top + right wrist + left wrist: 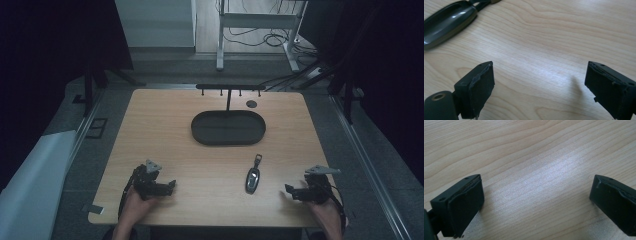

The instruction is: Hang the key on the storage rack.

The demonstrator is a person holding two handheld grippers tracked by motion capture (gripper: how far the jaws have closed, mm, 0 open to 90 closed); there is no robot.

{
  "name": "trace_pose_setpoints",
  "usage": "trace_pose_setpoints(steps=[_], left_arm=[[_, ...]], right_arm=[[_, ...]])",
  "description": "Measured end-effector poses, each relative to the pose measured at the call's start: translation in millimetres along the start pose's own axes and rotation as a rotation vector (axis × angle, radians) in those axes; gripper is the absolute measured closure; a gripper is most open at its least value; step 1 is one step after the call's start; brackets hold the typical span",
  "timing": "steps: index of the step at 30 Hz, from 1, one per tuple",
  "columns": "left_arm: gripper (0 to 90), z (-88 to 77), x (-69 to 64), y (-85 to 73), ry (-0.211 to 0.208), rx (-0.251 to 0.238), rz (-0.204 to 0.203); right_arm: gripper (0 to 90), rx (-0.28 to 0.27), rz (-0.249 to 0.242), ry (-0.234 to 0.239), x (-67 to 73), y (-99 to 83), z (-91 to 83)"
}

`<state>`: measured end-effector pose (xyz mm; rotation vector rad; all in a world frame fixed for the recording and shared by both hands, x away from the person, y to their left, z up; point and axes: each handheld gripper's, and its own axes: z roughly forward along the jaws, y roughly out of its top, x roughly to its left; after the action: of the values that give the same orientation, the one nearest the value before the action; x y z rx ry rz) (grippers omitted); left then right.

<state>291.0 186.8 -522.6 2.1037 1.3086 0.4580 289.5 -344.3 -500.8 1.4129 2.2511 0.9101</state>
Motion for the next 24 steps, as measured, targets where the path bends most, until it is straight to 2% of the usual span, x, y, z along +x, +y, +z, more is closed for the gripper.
trace_pose_setpoints(steps=[6, 17, 24], left_arm=[[0.0, 0.0, -0.1, 0.0, 0.0, 0.0, 0.0], [0.0, 0.0, -0.1, 0.0, 0.0, 0.0, 0.0], [0.0, 0.0, -0.1, 0.0, 0.0, -0.001, 0.0]], right_arm=[[8.8, 0.025, -0.039, -0.014, 2.4, -0.2, 3.6], [9.2, 0.024, -0.022, -0.006, 0.1, -1.1, 3.0], [9.4, 0.028, -0.03, -0.007, 0.8, -0.4, 3.7]])
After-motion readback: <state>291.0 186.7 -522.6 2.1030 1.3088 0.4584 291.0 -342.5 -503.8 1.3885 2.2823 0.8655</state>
